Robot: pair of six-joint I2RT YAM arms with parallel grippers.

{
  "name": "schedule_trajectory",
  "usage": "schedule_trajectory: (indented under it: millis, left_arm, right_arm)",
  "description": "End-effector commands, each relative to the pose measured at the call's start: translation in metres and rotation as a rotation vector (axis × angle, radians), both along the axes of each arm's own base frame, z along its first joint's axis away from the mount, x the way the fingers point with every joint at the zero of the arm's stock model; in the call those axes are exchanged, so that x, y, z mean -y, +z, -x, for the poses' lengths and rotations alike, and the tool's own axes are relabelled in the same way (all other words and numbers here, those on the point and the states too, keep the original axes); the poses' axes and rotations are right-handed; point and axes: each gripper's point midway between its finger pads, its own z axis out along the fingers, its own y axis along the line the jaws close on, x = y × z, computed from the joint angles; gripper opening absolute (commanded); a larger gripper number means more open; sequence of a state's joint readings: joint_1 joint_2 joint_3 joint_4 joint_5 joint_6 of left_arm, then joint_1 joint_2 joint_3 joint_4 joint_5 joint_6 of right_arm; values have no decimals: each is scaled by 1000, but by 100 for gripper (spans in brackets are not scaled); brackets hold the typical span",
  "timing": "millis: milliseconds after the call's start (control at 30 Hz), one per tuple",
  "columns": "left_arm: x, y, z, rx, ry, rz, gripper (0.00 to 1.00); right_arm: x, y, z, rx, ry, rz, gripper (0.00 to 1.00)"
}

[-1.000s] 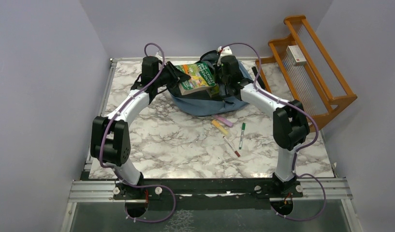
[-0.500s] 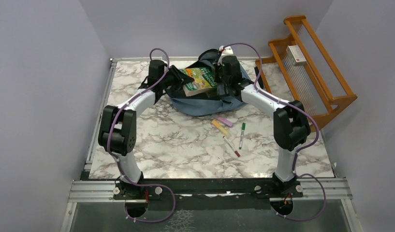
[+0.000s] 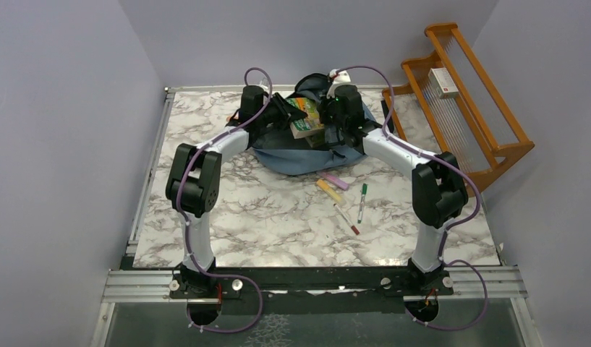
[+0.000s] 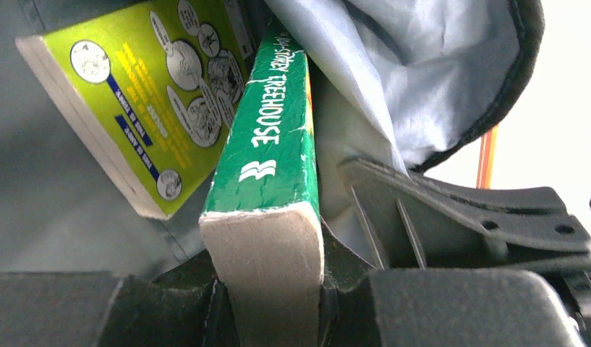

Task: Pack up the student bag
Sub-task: Place the book in the student bag.

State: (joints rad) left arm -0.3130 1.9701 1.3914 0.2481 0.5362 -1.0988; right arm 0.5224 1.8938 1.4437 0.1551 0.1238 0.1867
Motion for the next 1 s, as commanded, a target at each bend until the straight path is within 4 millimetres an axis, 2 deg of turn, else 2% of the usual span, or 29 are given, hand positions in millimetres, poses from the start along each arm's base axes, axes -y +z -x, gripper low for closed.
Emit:
schedule_trajectory:
  millis: [0, 467, 767, 967]
  left_arm:
    - [21, 45, -17, 171, -52, 79, 0]
    - [53, 25, -57, 211, 26, 112, 0]
    - [70, -10, -77, 177, 108, 91, 0]
    - [79, -32, -82, 162, 100, 75, 1]
  right_arm:
    - [-15, 60, 4, 133, 60, -124, 0]
    - [-15, 60, 12, 111, 61, -162, 1]
    - [-11, 58, 15, 107, 51, -168, 0]
    - [-12, 57, 16, 102, 52, -165, 0]
